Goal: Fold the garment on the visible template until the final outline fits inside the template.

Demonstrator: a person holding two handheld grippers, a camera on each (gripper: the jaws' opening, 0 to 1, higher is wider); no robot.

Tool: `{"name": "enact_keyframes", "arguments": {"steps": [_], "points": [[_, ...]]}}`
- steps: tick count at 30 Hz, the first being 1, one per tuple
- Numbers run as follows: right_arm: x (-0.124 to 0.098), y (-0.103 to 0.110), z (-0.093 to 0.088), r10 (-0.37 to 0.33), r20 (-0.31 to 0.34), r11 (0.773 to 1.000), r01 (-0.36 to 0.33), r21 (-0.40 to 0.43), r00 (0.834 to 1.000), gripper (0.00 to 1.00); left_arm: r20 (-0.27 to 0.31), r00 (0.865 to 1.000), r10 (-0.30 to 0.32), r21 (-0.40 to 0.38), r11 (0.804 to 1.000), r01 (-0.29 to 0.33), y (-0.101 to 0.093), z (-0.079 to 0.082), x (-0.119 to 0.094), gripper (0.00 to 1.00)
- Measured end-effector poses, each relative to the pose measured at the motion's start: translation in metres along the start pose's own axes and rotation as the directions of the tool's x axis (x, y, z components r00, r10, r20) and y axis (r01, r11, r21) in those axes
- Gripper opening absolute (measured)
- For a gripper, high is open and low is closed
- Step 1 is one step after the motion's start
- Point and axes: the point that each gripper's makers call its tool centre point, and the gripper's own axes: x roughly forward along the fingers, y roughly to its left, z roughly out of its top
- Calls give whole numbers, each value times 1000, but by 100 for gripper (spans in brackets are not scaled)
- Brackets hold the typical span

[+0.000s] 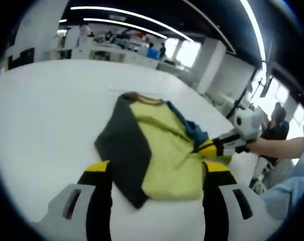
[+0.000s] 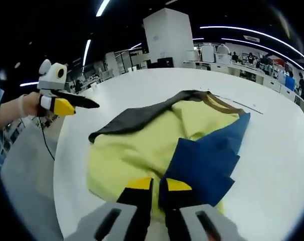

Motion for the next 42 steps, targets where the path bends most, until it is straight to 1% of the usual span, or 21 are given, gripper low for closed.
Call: {"name": "enact_keyframes", "arguments": {"steps": [1, 4, 6, 8, 10, 12, 13, 14, 17, 18, 19, 20, 22, 26, 29, 30, 33, 37, 42], "points": [[-2, 1, 3, -2, 15, 1000, 1, 10, 1000, 13, 1, 1000, -1, -2, 1000, 1, -1, 0, 0, 69], [-11, 5, 10, -17, 43, 1000, 17, -2, 999, 23, 1, 1000, -7, 2, 1000, 7, -2, 0, -1, 69], [-11, 2, 12, -19, 57, 1000, 19, 0, 998, 30, 3, 1000, -10, 3, 1000, 10, -3, 0, 0, 69], [-19, 1, 19, -28, 92, 1000, 29, 0, 995, 36, 6, 1000, -12, 5, 1000, 12, -3, 1, -1, 69], [-23, 0, 24, -31, 111, 1000, 30, 4, 993, 46, 6, 1000, -15, 5, 1000, 15, -3, 1, -1, 70], [-30, -5, 30, -41, 141, 999, 41, 4, 989, 58, 7, 1000, -16, 4, 1000, 16, -2, 1, 0, 70], [-32, -8, 33, -53, 158, 999, 52, 10, 986, 63, 8, 1000, -17, 3, 1000, 17, -2, 1, 0, 70], [-33, -10, 34, -57, 159, 998, 56, 11, 986, 66, 10, 1000, -17, 4, 1000, 17, -2, 2, 0, 69], [-38, -21, 37, -80, 178, 996, 74, 43, 981, 63, 11, 1000, -18, 4, 1000, 18, -1, 1, 0, 69], [-40, -24, 36, -89, 181, 994, 75, 82, 979, 63, 12, 1000, -19, 2, 1000, 19, -1, 1, 1, 69], [-41, -29, 36, -98, 182, 992, 81, 97, 978, 63, 13, 1000, -20, 2, 1000, 20, 0, 1, 1, 70], [-44, -38, 33, -115, 175, 989, 96, 116, 978, 63, 12, 1000, -18, 2, 1000, 18, 0, 1, 1, 69], [-44, -46, 30, -129, 171, 985, 107, 134, 977, 61, 11, 1000, -20, 2, 1000, 20, 0, 0, 1, 69], [-44, -58, 23, -143, 159, 972, 108, 210, 977, 52, 10, 1000, -19, 1, 1000, 19, -1, 0, 0, 69], [-44, -65, 19, -159, 153, 965, 122, 231, 975, 50, 11, 1000, -16, 3, 1000, 16, -1, 1, -2, 69], [-43, -67, 18, -161, 151, 964, 122, 238, 975, 48, 12, 1000, -16, 2, 1000, 16, 0, 1, -2, 69], [-44, -65, 16, -152, 152, 950, 101, 297, 977, 42, 12, 1000, -15, 1, 1000, 15, 1, 1, -2, 69], [-41, -68, 13, -143, 151, 942, 89, 323, 978, 33, 11, 1000, -14, 0, 1000, 14, 1, 0, -2, 69], [-34, -70, 6, -131, 138, 926, 72, 371, 982, 29, 8, 1000, -17, -3, 1000, 17, 1, -1, -1, 69]]}}
